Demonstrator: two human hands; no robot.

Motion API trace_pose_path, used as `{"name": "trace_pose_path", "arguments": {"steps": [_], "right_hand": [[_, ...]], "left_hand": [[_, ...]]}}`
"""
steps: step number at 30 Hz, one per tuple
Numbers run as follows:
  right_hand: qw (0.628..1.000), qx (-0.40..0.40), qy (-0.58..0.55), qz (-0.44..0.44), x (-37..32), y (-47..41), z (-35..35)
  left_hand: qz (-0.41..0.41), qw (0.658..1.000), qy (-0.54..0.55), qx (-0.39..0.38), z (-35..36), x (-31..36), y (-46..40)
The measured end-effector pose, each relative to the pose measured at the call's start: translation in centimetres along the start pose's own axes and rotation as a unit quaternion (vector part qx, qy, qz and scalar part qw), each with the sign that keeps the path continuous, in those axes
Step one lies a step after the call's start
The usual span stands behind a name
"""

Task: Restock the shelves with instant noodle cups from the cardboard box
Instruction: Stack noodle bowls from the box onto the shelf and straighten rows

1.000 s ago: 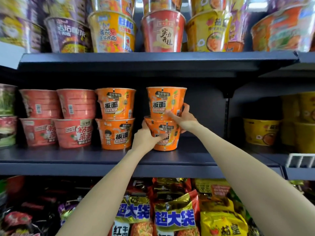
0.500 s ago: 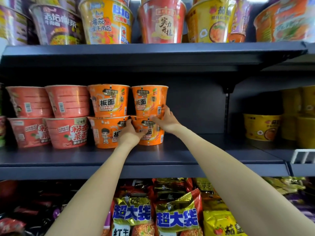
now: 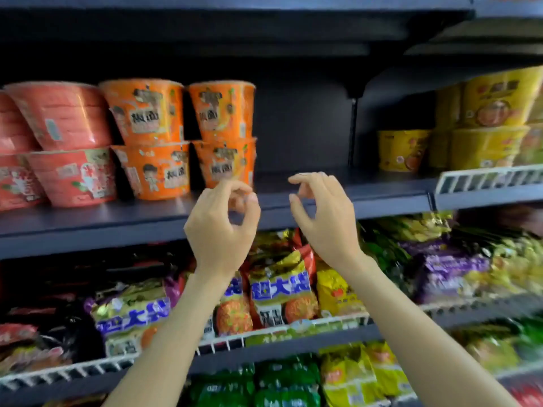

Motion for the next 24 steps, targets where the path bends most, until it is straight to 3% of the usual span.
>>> {"name": "trace_pose_path", "arguments": {"steps": [3, 6, 10, 13, 19, 24], "right_hand": [[0.999, 0.027, 0.025, 0.004, -1.0, 7.0, -3.9], [0.996, -0.064, 0.051, 0.044, -0.8, 16.1, -6.3], [0.950, -0.263, 0.080, 0.148, 1.1, 29.8, -9.1], [0.886, -0.392, 0.068, 0.238, 2.8, 39.2, -11.9], [0.732, -0.514, -0.002, 0.447, 5.7, 54.7, -16.5], [0.632, -0.588, -0.029, 0.504, 7.9, 64.3, -17.9]], "left_hand": [[0.013, 0.995, 0.084, -0.046, -0.1, 1.7, 6.3], [0.007, 0.972, 0.125, -0.199, 1.1, 2.1, 14.6], [-0.077, 0.890, 0.080, -0.441, 2.2, 1.2, 28.5], [-0.175, 0.815, 0.043, -0.550, 1.9, 0.9, 38.1], [-0.427, 0.659, -0.040, -0.618, 2.2, -0.9, 53.3], [-0.624, 0.514, -0.101, -0.580, 0.9, -1.7, 64.6]]}}
Point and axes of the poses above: each hand's wrist, its own y-axis away from the middle knuckle, its own z-axis out of the palm, x = y × z, the point moved 6 cm from there along -y, towards the middle knuckle, and after that the axes turned 7 degrees about -z, right-handed, at the moved point
